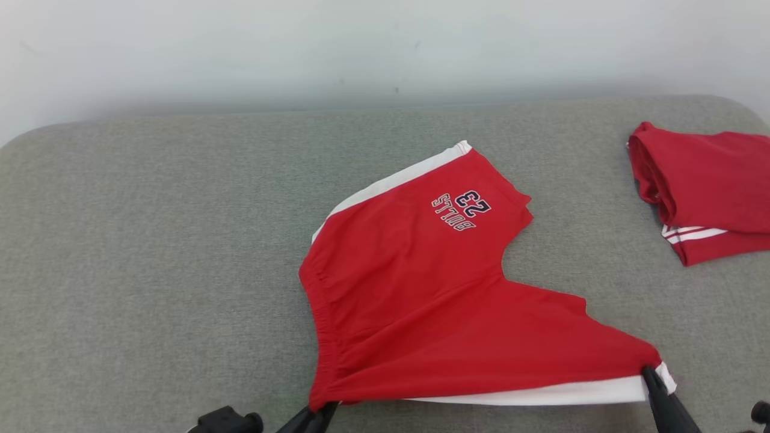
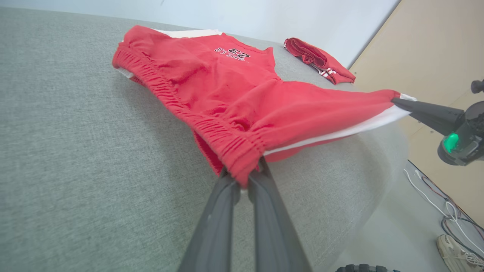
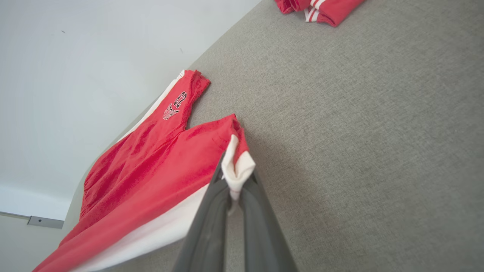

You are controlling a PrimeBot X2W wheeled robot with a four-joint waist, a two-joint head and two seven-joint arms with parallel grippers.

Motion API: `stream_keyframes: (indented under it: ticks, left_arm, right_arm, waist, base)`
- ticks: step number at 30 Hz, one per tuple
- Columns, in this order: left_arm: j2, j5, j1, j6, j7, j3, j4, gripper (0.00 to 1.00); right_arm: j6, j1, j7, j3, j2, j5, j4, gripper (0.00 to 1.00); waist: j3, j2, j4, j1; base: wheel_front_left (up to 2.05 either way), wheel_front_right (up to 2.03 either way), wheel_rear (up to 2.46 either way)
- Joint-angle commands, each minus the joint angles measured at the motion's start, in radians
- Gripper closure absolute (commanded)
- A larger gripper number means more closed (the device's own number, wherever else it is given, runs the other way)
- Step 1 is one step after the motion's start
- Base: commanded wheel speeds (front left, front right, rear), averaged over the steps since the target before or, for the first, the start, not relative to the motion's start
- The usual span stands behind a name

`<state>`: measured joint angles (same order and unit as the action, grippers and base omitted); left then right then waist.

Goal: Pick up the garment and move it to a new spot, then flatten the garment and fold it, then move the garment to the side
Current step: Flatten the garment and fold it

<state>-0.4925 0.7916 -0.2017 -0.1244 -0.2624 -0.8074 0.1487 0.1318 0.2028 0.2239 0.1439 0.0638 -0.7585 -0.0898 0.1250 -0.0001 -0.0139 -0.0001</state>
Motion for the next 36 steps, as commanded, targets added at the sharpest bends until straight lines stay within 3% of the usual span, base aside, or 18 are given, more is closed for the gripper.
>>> stream_keyframes:
  ticks: [1, 8, 15, 27, 36]
  left_arm:
    - [0.009, -0.007, 0.012, -0.005, -0.003, 0.003, -0.004, 1.00]
    - [0.050, -0.031, -0.063, -0.006, -0.003, 0.009, -0.023, 1.00]
    - [0.094, 0.027, -0.222, -0.006, -0.003, -0.024, -0.011, 1.00]
    - [0.152, 0.166, -0.506, -0.005, -0.003, -0.074, 0.163, 1.00]
    - [0.197, 0.202, -0.634, -0.005, -0.003, -0.111, 0.275, 1.00]
  right_arm:
    - [-0.003, -0.018, 0.005, 0.009, -0.004, 0.006, -0.004, 1.00]
    - [-0.003, -0.187, 0.034, 0.022, -0.009, 0.043, 0.041, 1.00]
    - [-0.002, -0.468, 0.048, 0.041, 0.014, 0.096, 0.190, 1.00]
    - [-0.002, -0.973, -0.002, 0.027, 0.054, 0.229, 0.631, 1.00]
    - [-0.002, -1.203, -0.106, 0.021, 0.074, 0.338, 0.954, 1.00]
  waist:
    - [-0.005, 0.0001, 0.012, 0.0001]
    - [0.008, 0.0001, 0.053, 0.0001]
    - [0.076, 0.0001, 0.103, 0.0001]
    - [0.216, 0.0001, 0.184, 0.0001]
    - [0.279, 0.0001, 0.220, 0.0001]
  base:
    - [0.00, 0.00, 0.00]
    - [0.00, 0.00, 0.00]
    - [0.00, 0.00, 0.00]
    - [0.00, 0.00, 0.00]
    - [0.00, 0.00, 0.00]
